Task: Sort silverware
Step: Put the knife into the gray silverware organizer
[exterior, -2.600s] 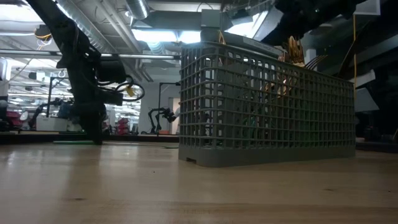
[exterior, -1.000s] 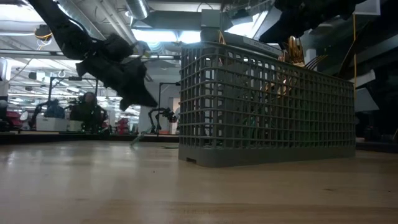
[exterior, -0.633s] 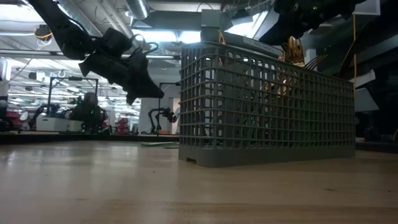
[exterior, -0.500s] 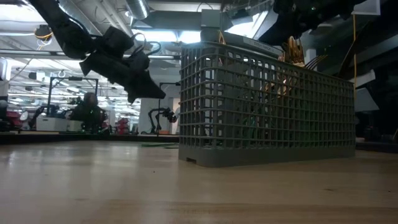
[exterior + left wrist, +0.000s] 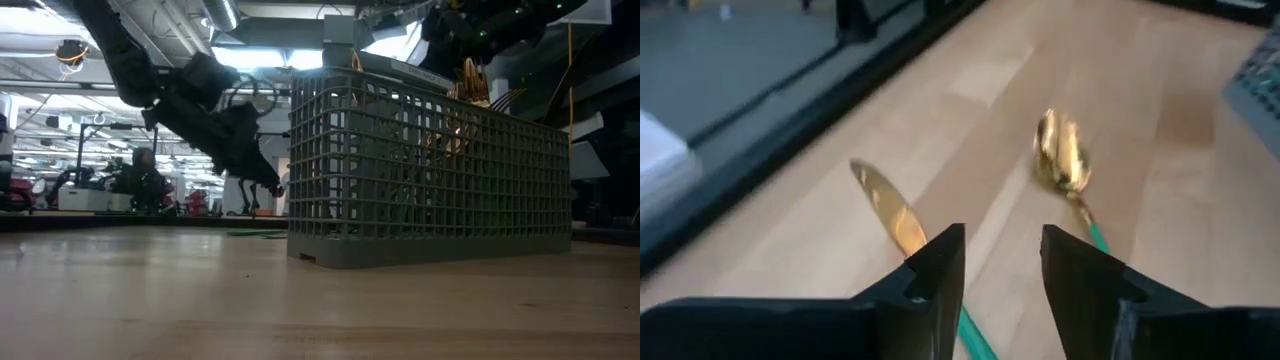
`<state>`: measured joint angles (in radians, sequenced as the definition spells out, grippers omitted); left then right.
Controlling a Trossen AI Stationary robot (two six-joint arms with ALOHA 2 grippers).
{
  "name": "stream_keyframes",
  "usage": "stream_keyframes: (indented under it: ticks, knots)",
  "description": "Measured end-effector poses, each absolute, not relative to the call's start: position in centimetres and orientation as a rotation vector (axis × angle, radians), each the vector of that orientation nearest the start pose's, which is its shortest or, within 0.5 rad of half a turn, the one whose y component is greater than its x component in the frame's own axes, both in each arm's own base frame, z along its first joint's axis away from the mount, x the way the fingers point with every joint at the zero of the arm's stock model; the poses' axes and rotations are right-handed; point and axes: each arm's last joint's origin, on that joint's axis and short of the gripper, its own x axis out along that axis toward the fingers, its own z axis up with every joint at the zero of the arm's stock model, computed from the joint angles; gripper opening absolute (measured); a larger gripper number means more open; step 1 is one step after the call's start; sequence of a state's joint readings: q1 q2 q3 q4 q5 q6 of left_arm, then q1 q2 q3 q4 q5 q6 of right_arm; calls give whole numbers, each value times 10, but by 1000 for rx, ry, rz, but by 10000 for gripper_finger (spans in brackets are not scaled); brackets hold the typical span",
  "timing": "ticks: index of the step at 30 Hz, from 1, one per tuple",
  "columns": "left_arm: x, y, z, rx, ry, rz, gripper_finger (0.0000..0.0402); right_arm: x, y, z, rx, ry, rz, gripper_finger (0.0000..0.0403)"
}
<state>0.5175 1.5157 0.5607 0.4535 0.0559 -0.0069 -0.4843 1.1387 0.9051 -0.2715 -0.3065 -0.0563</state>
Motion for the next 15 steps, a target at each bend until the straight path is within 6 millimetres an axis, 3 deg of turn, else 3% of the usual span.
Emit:
stream_keyframes:
  ticks: [15]
  knots:
    - [287,160,103,-200,739,580,127,225,-109,293,149,494,-160,62]
